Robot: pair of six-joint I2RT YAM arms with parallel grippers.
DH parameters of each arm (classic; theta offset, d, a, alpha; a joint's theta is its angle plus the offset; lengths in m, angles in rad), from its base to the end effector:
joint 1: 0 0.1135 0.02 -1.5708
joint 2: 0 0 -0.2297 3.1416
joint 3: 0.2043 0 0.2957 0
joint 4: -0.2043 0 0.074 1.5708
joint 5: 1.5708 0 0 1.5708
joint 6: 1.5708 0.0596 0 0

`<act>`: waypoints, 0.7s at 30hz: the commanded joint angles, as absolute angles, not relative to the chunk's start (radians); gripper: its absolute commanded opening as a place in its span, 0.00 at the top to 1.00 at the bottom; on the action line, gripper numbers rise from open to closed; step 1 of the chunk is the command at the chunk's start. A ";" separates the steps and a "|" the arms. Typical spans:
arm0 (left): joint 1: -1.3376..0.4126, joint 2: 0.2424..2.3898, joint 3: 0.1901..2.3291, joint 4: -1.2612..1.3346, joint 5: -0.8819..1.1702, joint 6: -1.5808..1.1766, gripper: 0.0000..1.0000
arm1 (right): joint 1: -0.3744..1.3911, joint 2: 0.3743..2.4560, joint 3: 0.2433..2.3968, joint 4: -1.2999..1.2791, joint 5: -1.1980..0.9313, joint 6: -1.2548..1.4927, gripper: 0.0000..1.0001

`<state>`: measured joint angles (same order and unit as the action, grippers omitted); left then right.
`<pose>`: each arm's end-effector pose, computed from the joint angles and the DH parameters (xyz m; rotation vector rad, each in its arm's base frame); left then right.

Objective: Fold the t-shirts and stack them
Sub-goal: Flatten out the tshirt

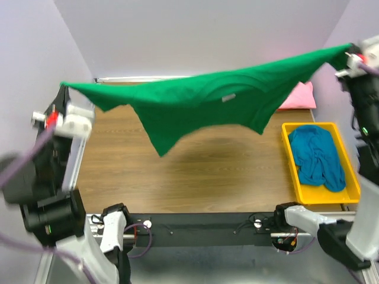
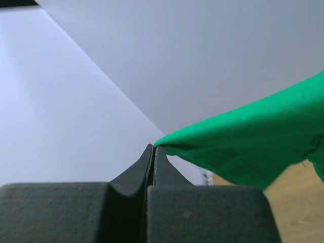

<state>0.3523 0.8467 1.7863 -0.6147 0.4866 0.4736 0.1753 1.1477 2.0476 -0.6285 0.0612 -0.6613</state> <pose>0.1132 0.0119 0.5952 0.4965 1.1965 0.4056 0.1851 0.0291 0.6228 -0.4848 1.2208 -0.4547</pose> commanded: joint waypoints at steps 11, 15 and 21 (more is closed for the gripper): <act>0.359 0.719 1.783 -0.531 0.351 0.443 1.00 | 0.170 1.100 1.996 -0.500 0.138 -0.719 1.00; 0.359 0.732 1.660 -0.534 0.397 0.498 1.00 | 0.170 1.175 1.916 -0.463 0.074 -0.741 0.99; 0.359 0.765 1.315 -0.483 0.456 0.571 1.00 | 0.170 1.318 1.669 -0.396 -0.148 -0.715 0.99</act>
<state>0.3523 0.7197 1.4445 -0.4946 0.4187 0.5117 0.1749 1.2434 1.7901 -0.4400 -0.0025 -0.7166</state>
